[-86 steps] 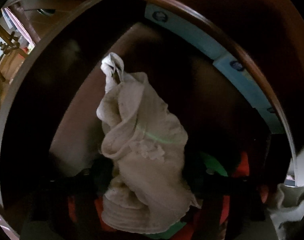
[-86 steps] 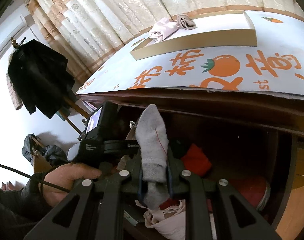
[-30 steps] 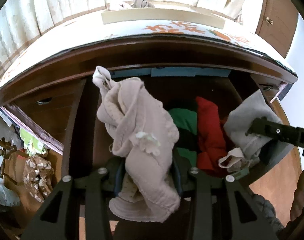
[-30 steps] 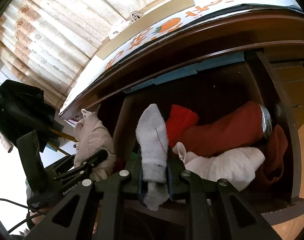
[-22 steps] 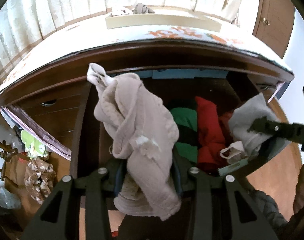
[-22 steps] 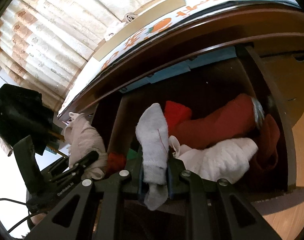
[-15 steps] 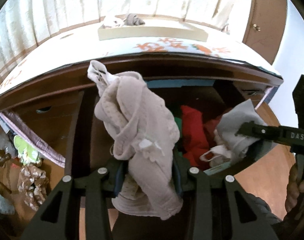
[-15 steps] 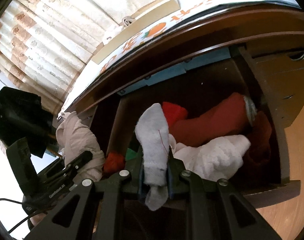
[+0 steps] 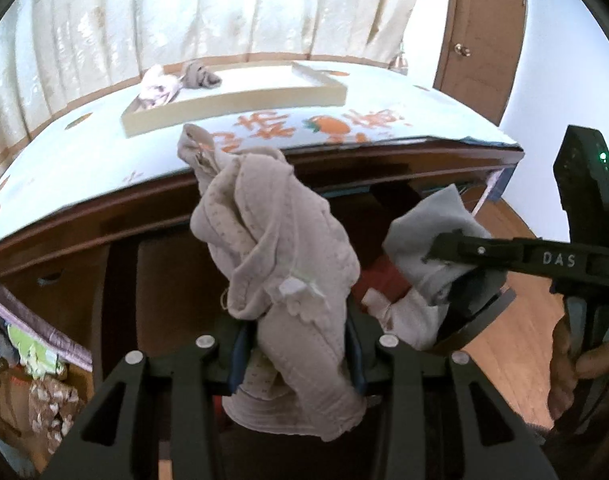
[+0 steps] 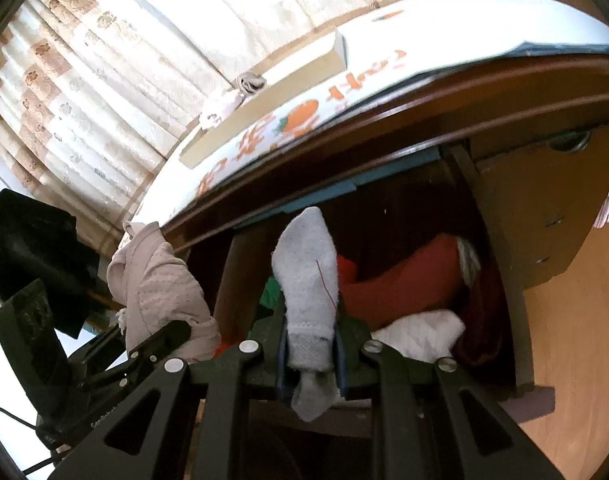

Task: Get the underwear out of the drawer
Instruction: 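Carry the beige underwear and white sock up over the beige tray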

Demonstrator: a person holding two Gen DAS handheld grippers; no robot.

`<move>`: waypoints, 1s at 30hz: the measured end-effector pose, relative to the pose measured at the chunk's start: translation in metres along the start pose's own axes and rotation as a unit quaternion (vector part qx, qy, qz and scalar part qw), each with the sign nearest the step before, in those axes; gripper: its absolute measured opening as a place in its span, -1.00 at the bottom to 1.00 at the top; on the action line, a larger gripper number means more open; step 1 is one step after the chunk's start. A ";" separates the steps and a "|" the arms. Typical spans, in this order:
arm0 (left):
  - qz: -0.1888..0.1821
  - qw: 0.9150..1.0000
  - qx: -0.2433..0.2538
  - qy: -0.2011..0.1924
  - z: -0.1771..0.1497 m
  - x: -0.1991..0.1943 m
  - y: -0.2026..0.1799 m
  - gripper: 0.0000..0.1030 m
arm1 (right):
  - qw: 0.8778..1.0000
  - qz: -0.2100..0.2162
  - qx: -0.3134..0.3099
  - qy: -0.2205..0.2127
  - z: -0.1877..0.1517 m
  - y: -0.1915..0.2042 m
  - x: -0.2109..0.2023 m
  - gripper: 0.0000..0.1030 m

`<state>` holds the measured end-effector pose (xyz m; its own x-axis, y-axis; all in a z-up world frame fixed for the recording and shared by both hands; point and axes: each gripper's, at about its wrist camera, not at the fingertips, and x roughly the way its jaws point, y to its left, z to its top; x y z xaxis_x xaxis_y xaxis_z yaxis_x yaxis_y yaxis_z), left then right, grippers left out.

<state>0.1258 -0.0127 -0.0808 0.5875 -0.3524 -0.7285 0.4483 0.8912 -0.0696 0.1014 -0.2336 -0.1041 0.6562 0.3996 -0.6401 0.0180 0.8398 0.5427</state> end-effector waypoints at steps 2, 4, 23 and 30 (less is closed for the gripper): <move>-0.007 1.000 0.000 -0.013 0.008 0.001 -0.002 -0.25 | 1.000 -0.003 -0.003 -0.014 0.005 0.002 -0.002 -0.61; -0.004 1.000 -0.001 -0.025 0.013 0.002 -0.003 -0.25 | 0.999 -0.011 -0.011 -0.030 0.008 0.004 -0.003 -0.61; 0.026 0.995 0.019 -0.098 0.072 0.005 0.008 -0.25 | 0.988 -0.009 -0.083 -0.126 0.088 0.049 -0.001 -0.61; 0.028 0.991 0.051 -0.122 0.114 0.012 0.010 -0.25 | 0.987 -0.003 -0.089 -0.134 0.130 0.058 0.008 -0.61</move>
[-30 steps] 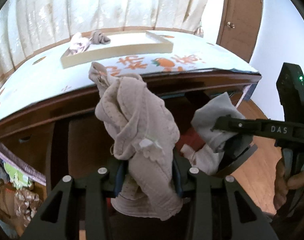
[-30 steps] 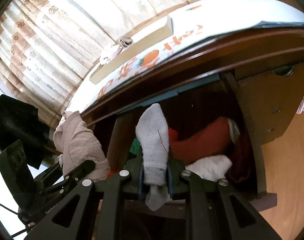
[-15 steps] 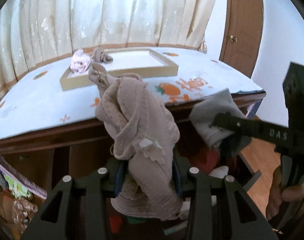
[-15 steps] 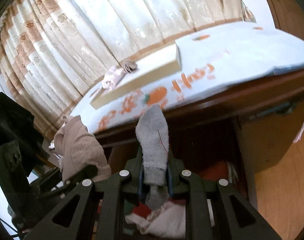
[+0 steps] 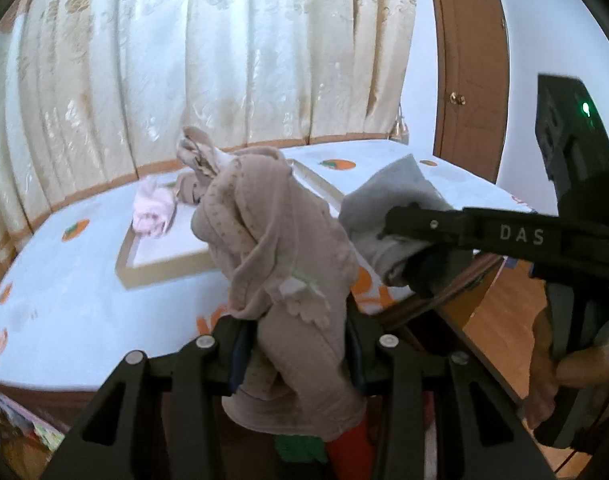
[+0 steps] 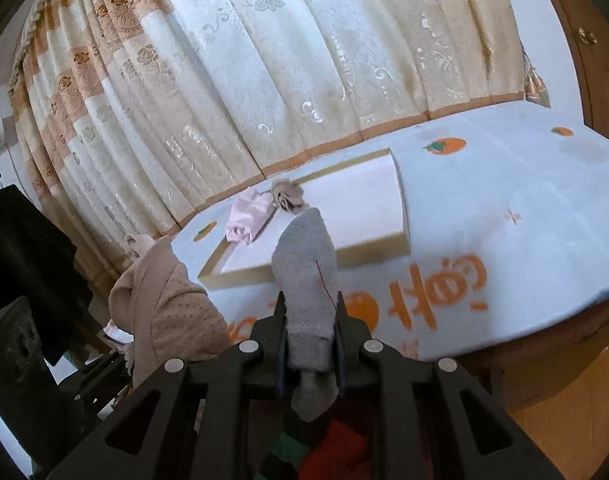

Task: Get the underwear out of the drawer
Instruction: 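Carry the beige underwear and white sock up over the beige tray, then lower both items into the beige tray and open both tools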

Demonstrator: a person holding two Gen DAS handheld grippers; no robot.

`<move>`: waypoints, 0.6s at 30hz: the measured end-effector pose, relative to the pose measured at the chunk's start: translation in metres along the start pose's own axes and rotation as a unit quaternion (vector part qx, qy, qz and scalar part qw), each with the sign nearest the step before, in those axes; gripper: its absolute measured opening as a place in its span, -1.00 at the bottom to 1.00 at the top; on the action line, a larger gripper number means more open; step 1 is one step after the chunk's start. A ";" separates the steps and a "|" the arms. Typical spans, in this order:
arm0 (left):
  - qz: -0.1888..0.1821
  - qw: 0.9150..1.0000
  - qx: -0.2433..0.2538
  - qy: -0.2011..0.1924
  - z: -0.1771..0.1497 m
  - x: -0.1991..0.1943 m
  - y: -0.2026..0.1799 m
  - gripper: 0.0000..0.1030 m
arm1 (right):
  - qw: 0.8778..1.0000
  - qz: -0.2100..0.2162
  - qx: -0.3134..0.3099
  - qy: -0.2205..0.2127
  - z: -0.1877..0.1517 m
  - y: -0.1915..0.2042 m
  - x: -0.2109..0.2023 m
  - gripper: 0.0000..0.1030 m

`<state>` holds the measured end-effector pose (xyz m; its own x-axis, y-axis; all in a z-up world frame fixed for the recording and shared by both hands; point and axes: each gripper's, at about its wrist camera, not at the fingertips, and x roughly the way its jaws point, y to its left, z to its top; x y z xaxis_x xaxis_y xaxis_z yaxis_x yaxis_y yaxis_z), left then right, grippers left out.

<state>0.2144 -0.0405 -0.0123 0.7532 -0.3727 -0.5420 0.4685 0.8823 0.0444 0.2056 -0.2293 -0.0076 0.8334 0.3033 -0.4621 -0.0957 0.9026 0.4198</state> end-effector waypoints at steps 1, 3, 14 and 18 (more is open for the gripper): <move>0.005 1.000 0.006 -0.003 0.006 0.004 0.001 -0.25 | 1.000 -0.001 -0.003 -0.002 0.006 0.000 0.003 -0.61; 0.006 1.000 0.009 -0.007 0.015 0.011 0.004 -0.25 | 1.000 -0.004 -0.009 -0.005 0.017 0.001 0.010 -0.61; 0.007 1.000 0.019 -0.022 0.062 0.051 0.022 -0.25 | 0.999 -0.018 -0.023 -0.012 0.066 0.005 0.068 -0.61; 0.000 1.000 0.008 -0.016 0.075 0.065 0.030 -0.25 | 0.999 -0.029 -0.032 -0.018 0.087 0.005 0.094 -0.61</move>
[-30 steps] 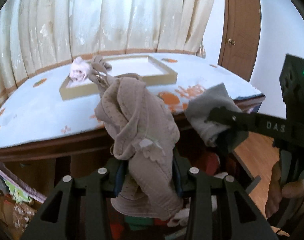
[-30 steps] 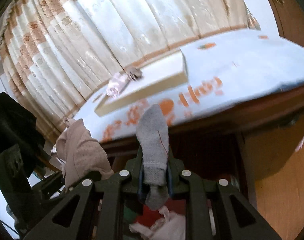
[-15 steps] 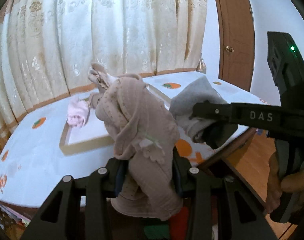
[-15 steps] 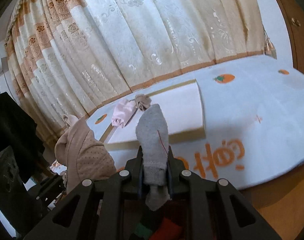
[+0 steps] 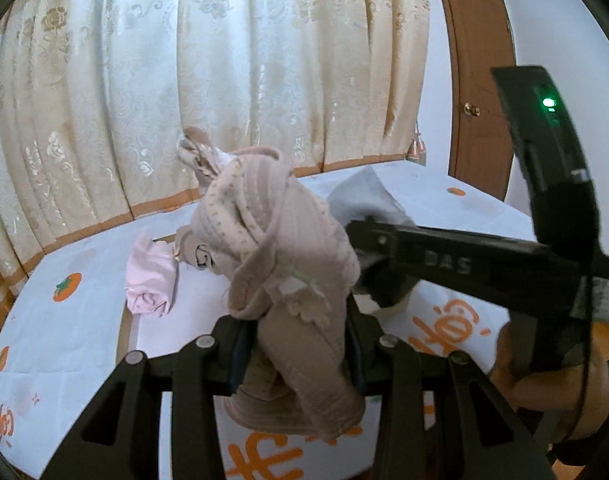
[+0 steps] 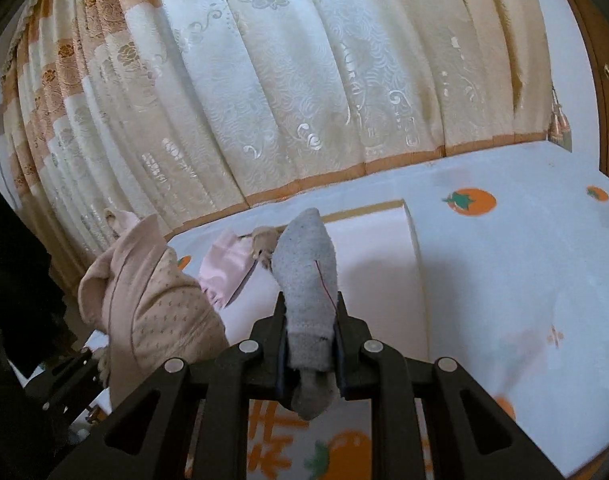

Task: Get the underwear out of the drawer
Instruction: 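Lower both items into the beige tray and open both tools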

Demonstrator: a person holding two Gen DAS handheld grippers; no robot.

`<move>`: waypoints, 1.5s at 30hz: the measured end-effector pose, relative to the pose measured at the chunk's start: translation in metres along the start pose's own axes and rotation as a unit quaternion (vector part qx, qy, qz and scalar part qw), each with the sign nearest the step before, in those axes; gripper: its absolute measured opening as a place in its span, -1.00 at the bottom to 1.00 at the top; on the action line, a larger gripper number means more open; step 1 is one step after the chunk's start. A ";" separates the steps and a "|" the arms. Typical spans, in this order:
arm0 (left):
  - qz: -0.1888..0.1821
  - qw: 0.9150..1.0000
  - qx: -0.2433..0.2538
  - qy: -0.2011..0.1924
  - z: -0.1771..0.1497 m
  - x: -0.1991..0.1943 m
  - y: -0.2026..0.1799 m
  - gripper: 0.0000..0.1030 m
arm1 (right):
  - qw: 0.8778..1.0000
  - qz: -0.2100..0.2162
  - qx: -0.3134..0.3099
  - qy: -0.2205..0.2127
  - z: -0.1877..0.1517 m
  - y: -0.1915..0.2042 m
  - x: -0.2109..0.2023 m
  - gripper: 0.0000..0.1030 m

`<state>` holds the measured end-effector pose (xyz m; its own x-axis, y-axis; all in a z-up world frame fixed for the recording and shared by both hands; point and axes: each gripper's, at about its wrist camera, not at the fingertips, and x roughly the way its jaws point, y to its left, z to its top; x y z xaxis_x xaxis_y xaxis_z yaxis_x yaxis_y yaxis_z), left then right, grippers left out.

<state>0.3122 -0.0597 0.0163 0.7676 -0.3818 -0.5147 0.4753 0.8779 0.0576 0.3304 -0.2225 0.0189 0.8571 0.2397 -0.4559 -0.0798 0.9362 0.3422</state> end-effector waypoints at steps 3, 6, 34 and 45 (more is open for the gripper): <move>0.000 1.000 -0.009 0.006 0.008 0.012 0.007 -0.25 | 1.000 -0.003 0.006 0.009 0.013 -0.005 0.021 -0.61; 0.001 1.000 -0.016 0.009 0.017 0.027 0.016 -0.25 | 1.000 -0.006 0.018 0.025 0.026 -0.013 0.045 -0.61; 0.008 0.988 -0.049 0.147 0.068 0.183 0.069 -0.25 | 0.983 -0.005 0.084 0.165 0.083 -0.049 0.208 -0.61; 0.076 0.984 -0.033 0.156 0.066 0.210 0.070 0.38 | 0.980 -0.001 0.082 0.182 0.081 -0.052 0.234 -0.56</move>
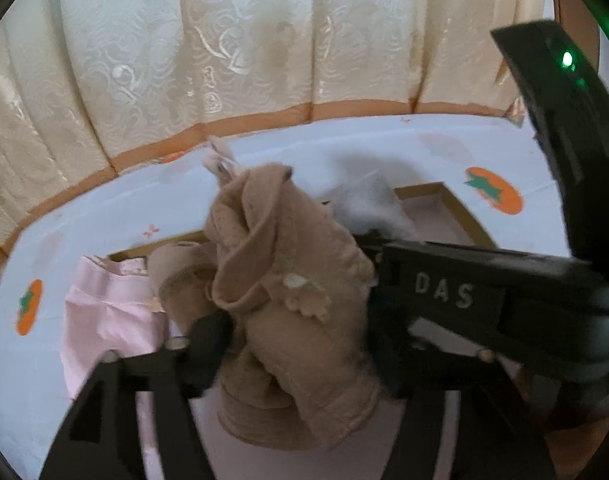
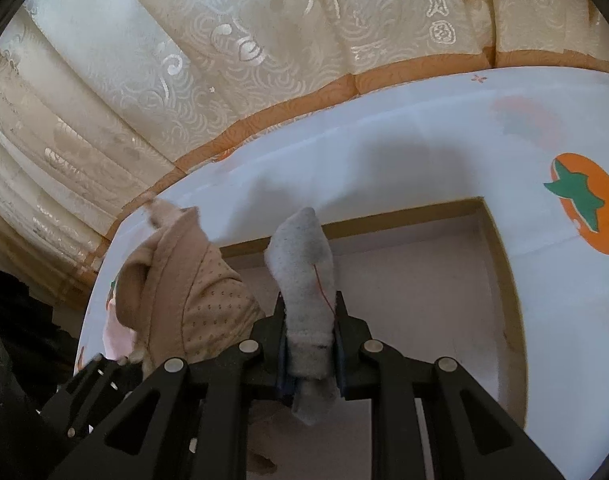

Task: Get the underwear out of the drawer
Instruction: 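Lower both items into the beige tray and open both tools, then withdraw both open tools up and away from the tray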

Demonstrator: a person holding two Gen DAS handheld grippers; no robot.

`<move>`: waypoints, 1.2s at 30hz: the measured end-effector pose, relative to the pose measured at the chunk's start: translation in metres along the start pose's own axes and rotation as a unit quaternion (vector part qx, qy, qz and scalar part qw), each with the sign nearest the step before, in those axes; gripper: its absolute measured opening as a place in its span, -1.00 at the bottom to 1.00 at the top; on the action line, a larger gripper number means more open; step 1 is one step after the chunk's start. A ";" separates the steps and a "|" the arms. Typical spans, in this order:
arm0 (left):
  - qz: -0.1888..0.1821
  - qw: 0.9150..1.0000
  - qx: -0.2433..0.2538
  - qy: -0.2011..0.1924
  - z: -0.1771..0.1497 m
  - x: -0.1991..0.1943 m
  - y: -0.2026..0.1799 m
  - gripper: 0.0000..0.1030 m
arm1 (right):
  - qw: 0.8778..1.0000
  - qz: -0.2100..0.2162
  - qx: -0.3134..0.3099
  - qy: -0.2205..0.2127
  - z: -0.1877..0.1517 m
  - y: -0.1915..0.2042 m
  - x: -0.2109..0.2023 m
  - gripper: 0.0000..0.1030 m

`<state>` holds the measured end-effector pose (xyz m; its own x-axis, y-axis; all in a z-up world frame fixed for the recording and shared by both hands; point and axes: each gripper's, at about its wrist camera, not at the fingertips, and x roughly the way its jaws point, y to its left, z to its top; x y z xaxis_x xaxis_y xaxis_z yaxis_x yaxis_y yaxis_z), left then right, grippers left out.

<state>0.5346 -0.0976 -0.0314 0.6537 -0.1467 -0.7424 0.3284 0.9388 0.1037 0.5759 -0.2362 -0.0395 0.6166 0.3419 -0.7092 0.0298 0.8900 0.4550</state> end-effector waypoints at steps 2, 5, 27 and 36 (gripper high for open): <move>0.013 1.000 0.013 0.003 -0.001 0.000 -0.003 0.69 | 1.000 0.010 0.020 0.015 0.001 -0.004 0.002 -0.23; 0.034 0.999 0.021 -0.008 -0.001 -0.006 -0.003 0.84 | 0.996 0.049 0.066 0.027 0.001 -0.017 -0.001 0.22; 0.042 0.995 -0.004 -0.087 -0.059 -0.128 0.004 0.94 | 0.990 -0.040 -0.086 -0.108 -0.082 0.048 -0.135 0.32; 0.022 0.993 -0.028 -0.108 -0.099 -0.174 0.004 0.94 | 0.982 -0.026 -0.126 -0.135 -0.131 0.059 -0.183 0.32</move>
<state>0.3544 -0.0375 0.0323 0.7999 -0.1634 -0.5774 0.2616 0.9609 0.0903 0.3615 -0.2070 0.0468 0.8062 0.2312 -0.5447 -0.1079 0.9625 0.2488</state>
